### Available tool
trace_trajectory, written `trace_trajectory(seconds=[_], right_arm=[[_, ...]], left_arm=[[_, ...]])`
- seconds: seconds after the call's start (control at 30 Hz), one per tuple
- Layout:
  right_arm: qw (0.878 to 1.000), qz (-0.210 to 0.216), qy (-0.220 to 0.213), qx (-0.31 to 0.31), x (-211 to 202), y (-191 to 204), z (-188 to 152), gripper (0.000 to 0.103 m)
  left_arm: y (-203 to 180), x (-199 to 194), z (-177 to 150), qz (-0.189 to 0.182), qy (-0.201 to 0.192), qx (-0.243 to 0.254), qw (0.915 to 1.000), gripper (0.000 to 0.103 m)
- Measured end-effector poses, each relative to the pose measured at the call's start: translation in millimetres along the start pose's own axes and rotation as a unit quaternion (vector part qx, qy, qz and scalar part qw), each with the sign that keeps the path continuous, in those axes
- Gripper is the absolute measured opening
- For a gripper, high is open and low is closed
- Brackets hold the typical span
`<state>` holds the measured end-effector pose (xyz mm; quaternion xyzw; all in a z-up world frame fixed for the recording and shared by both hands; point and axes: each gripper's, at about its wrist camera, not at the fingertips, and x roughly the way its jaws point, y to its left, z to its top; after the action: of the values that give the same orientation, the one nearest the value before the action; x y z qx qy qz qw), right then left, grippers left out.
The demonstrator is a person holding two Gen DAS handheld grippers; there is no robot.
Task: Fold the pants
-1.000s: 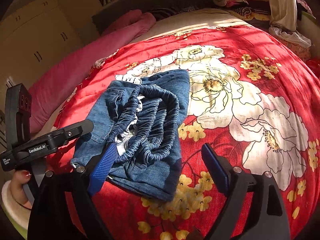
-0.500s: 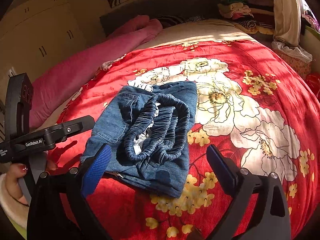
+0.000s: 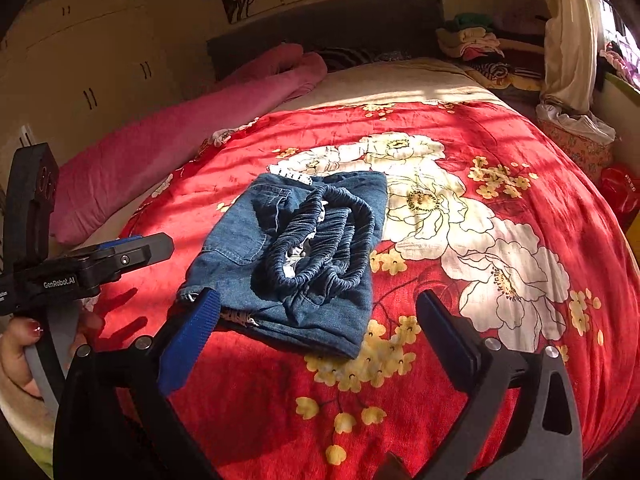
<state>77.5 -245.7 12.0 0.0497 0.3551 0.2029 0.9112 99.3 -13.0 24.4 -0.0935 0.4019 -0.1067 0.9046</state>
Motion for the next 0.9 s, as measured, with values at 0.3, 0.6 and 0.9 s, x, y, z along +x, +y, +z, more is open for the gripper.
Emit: trace_trajectory(seconds=[0.3, 0.6, 0.9], right_arm=[[0.999, -0.031, 0.002, -0.015, -13, 4, -27, 0.098], [0.999, -0.048, -0.001, 0.0, -17, -3, -41, 0.098], [0.999, -0.047, 0.004, 0.008, -17, -4, -51, 0.098]], left_arm=[[-5, -20, -41, 0.023, 0.001, 0.021, 0.9995, 0.093], [-3, -20, -72, 0.037, 0.015, 0.022, 0.999, 0.093], [-4, -17, -79, 0.043, 0.016, 0.021, 0.9987, 0.093]])
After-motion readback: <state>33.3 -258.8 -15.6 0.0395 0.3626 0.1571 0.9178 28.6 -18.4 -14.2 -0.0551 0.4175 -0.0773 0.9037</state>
